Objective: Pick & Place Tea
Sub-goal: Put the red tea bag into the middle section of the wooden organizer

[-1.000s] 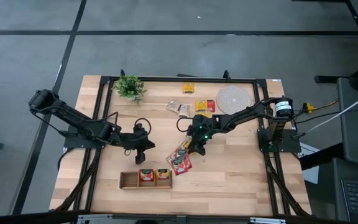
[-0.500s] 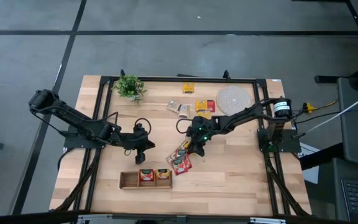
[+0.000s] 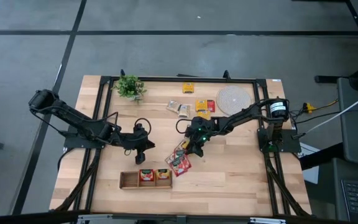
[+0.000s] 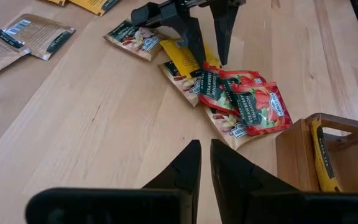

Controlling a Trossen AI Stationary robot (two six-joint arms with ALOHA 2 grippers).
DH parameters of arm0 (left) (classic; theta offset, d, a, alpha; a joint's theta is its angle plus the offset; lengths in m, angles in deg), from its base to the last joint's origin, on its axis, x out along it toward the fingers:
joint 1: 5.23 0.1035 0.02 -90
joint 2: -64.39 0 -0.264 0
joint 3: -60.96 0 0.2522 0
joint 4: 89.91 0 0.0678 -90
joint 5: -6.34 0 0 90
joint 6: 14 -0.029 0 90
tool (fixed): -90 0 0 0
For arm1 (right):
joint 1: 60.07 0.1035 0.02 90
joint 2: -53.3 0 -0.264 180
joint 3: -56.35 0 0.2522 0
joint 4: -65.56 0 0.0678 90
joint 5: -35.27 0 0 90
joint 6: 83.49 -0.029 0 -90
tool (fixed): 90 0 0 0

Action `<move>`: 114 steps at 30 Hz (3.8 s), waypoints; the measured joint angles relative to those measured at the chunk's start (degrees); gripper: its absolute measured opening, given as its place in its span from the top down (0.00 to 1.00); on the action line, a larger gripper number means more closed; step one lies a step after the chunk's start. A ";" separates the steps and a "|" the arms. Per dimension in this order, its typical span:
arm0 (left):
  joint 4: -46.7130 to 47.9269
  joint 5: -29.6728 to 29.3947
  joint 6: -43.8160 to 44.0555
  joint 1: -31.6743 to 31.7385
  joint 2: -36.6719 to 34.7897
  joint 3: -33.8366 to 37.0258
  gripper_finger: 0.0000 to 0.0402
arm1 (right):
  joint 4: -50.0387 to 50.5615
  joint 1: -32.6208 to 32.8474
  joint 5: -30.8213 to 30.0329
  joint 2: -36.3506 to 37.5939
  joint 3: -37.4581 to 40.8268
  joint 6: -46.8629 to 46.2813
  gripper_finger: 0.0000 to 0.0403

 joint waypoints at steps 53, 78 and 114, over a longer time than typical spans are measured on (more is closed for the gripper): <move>2.80 -16.60 0.01 0.01 0.00 0.00 0.92 | 7.29 1.05 -4.07 3.76 -15.26 9.58 1.00; 5.61 -27.22 1.66 5.46 0.00 0.00 0.92 | 9.32 9.11 -12.12 3.76 -23.47 10.56 1.00; -4.58 2.33 -7.17 2.99 -5.35 0.00 0.49 | 15.86 5.24 -19.92 3.72 -23.52 15.37 1.00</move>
